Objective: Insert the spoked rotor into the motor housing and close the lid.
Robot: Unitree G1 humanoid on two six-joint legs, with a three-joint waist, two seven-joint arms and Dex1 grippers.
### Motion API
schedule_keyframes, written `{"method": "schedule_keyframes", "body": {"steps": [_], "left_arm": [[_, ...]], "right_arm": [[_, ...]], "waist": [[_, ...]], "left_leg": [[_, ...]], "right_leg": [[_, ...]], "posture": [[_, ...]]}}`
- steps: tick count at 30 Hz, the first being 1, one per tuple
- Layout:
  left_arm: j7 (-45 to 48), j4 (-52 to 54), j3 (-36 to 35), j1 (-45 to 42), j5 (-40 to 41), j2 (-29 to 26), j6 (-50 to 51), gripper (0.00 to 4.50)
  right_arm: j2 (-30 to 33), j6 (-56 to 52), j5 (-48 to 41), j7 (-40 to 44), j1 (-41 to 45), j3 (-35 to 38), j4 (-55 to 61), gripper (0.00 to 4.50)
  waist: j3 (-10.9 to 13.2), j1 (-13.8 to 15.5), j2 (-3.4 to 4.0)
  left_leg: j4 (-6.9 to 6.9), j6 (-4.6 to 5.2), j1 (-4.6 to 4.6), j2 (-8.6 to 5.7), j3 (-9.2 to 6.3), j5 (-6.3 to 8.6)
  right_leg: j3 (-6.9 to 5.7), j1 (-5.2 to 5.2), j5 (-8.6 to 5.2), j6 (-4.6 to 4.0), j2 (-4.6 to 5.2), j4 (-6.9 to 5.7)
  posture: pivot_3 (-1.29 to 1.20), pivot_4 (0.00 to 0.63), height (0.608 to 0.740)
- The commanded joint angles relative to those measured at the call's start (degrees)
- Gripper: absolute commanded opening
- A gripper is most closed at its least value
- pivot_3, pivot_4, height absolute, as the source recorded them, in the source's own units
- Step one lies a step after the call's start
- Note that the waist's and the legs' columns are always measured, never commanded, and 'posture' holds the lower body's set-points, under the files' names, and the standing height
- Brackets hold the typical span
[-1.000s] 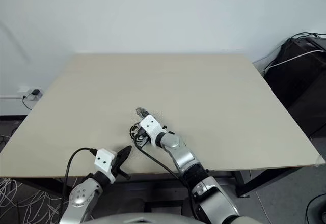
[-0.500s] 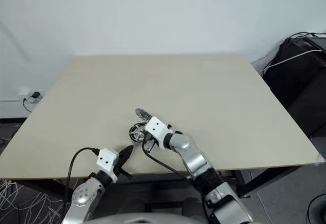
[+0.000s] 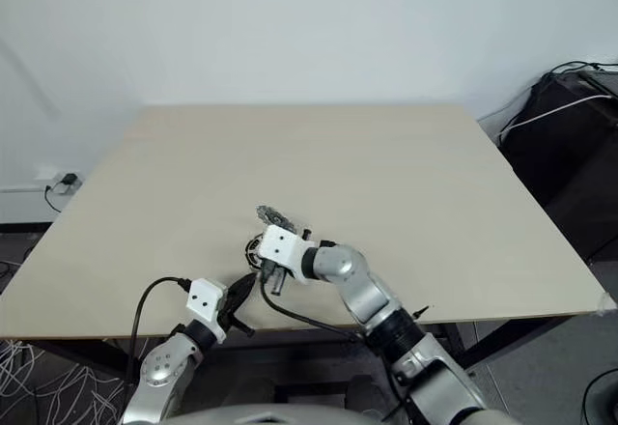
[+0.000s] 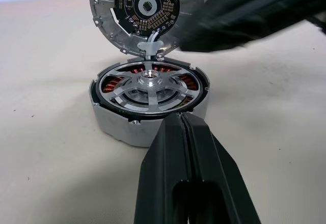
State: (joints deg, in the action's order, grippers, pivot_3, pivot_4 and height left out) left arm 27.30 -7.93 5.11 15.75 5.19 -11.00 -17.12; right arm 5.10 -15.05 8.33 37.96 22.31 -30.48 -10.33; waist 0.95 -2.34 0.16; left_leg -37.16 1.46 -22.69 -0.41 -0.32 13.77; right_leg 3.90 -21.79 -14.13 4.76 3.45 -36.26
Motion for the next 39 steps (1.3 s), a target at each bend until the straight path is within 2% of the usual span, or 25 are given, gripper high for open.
{"method": "schedule_keyframes", "body": {"steps": [1,10,18,23,32,38,39], "left_arm": [[-0.2,0.9,0.1,-0.2,0.5,0.3,-0.5,0.04],[-0.7,2.1,-0.3,0.9,0.7,0.2,0.4,0.04],[-1.1,2.9,-0.4,1.9,1.0,0.0,1.1,0.04],[-1.2,3.2,-0.4,2.2,1.2,0.0,1.4,0.04],[-1.2,2.5,-0.2,1.6,1.2,0.2,1.7,0.04],[-1.0,2.2,-0.2,1.1,1.3,0.3,1.7,0.04],[-0.9,2.1,-0.1,1.0,1.3,0.3,1.7,0.01]], "right_arm": [[-2.5,1.2,0.0,-3.3,1.9,1.5,-3.1,0.00],[-8.1,5.1,-0.4,-10.0,5.9,4.8,-13.6,0.00],[-9.2,6.2,0.3,-10.7,6.6,5.1,-19.2,0.00],[-8.2,3.8,3.9,-11.6,7.1,3.1,-23.3,0.00],[-7.2,5.0,0.1,-6.6,5.4,5.0,-13.7,0.00],[1.2,4.9,2.8,1.9,4.2,-0.2,-3.6,0.00],[2.6,4.8,3.3,3.2,4.3,-1.1,-2.5,0.19]], "waist": [[0.0,0.2,-0.01],[0.0,0.0,0.00],[0.0,-0.5,0.02],[0.0,-0.8,0.03],[0.0,-1.3,0.03],[0.0,-1.0,0.01],[0.0,-1.1,0.00]], "left_leg": [[-0.02,0.00,0.00,0.00,0.00,0.00],[-0.02,-0.21,0.00,0.00,-0.01,0.11],[-0.02,-0.11,0.01,0.01,-0.01,0.04],[-0.03,-0.16,0.02,0.01,-0.01,0.01],[-0.03,-0.15,0.06,0.00,-0.07,-0.03],[-0.04,-0.10,0.04,0.00,-0.08,-0.06],[-0.04,-0.10,0.04,-0.01,-0.07,-0.06]], "right_leg": [[0.00,0.01,0.00,0.00,0.03,0.00],[0.00,-0.03,-0.01,-0.02,0.04,-0.13],[0.01,-0.06,-0.03,-0.05,0.04,-0.19],[0.01,-0.11,-0.09,-0.15,0.04,-0.37],[0.00,-0.16,-0.15,-0.20,0.03,-0.56],[-0.01,-0.14,-0.23,-0.15,0.05,-0.53],[-0.01,-0.14,-0.24,-0.14,0.06,-0.52]], "posture": [[0.00,0.000,0.740],[0.00,0.000,0.740],[0.00,0.000,0.740],[0.00,0.000,0.740],[0.00,0.000,0.740],[0.00,0.000,0.740],[0.00,0.000,0.740]]}}
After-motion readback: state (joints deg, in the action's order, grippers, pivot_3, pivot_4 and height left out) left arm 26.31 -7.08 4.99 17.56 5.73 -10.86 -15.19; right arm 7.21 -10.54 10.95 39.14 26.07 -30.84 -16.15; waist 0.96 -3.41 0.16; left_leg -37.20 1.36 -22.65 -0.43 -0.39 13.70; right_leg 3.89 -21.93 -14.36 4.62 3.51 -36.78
